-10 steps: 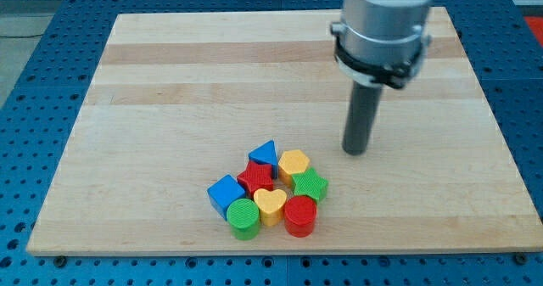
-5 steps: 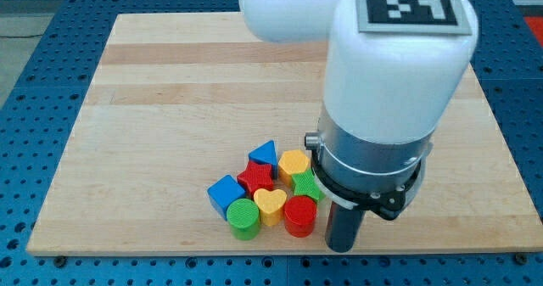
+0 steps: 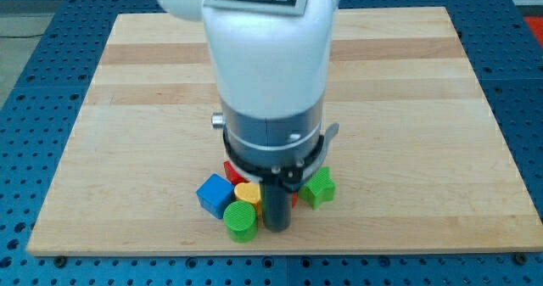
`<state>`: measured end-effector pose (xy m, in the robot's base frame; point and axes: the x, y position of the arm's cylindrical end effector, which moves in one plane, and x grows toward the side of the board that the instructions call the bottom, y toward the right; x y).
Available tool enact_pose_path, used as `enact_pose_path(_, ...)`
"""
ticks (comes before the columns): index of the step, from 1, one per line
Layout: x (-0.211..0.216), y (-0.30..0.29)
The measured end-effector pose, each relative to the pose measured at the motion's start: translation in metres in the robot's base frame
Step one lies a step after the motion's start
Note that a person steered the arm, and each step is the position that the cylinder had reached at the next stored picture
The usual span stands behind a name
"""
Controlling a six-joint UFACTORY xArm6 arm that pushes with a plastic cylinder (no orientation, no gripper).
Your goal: Move the red circle to the top right corner of the board
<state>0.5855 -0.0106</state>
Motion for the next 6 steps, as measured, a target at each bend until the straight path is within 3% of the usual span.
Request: enact_pose_path(6, -0.153, 0.017)
